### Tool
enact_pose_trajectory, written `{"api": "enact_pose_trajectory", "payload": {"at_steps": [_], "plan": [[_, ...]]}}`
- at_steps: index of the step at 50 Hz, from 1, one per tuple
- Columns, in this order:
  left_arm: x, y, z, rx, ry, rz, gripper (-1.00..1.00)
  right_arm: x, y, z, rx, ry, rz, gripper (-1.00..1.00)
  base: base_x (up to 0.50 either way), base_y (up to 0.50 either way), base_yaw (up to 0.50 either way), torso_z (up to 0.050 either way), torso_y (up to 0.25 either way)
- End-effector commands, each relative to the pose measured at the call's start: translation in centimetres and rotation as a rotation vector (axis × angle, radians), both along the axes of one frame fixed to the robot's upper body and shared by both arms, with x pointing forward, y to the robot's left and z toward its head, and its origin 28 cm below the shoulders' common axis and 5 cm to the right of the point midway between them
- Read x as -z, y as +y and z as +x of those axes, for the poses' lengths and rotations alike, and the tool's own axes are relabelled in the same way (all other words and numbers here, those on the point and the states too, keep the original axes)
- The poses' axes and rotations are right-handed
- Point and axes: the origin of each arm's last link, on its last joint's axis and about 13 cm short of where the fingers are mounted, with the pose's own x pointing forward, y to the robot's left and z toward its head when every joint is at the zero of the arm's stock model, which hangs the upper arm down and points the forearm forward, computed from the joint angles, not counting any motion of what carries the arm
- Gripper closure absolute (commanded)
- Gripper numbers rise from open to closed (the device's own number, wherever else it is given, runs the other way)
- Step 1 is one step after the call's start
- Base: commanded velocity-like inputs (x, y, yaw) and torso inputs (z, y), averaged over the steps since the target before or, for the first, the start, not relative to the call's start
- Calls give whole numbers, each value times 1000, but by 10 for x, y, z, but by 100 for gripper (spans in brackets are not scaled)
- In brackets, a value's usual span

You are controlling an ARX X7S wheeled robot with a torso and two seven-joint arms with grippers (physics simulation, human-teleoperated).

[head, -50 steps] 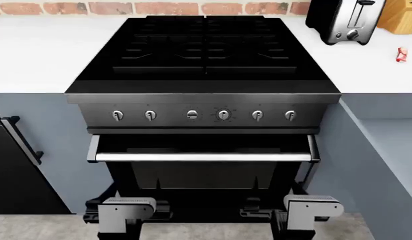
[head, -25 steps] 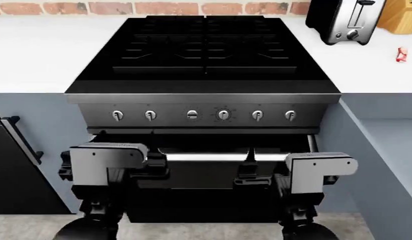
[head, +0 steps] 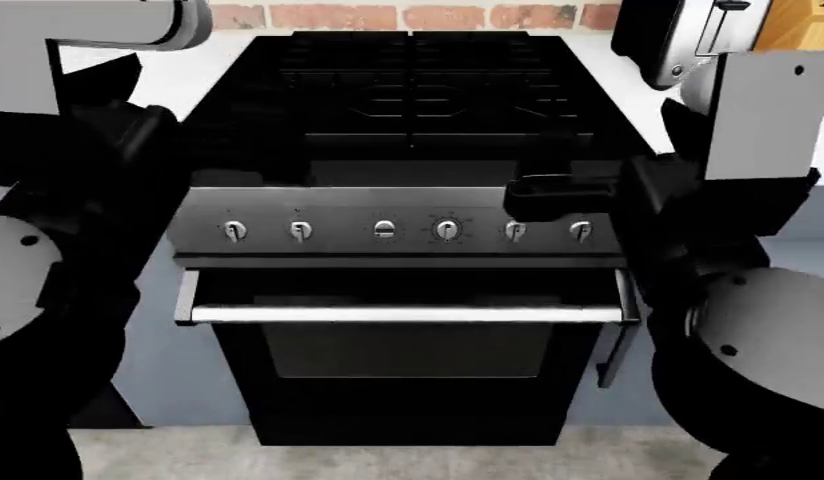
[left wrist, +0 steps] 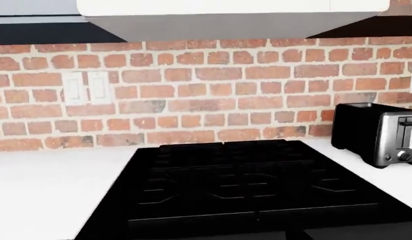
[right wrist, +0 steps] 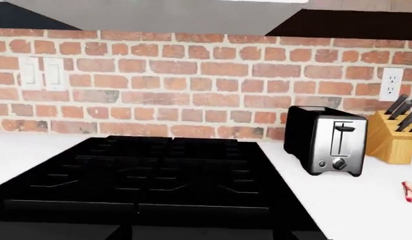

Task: Close the right drawer.

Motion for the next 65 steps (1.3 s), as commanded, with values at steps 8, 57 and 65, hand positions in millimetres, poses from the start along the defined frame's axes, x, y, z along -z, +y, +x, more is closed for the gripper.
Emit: {"api": "enact_pose_trajectory", "payload": {"at_steps": [8,57,65], "plan": [[-45,23,-32,-41,-45,1,-100,-50,-18,-48,3,-102,-61,-100,0,0,0,0,0],[-52,29,-36,-47,-80,-33,-100,-55,-23,-57,4,-127,-38,-100,0,-9,-439,0,0],[-52,30,-36,-47,-79,-34,-100,-51,-22,-56,-1,-116,-40,-100,0,0,-500,0,0]]}}
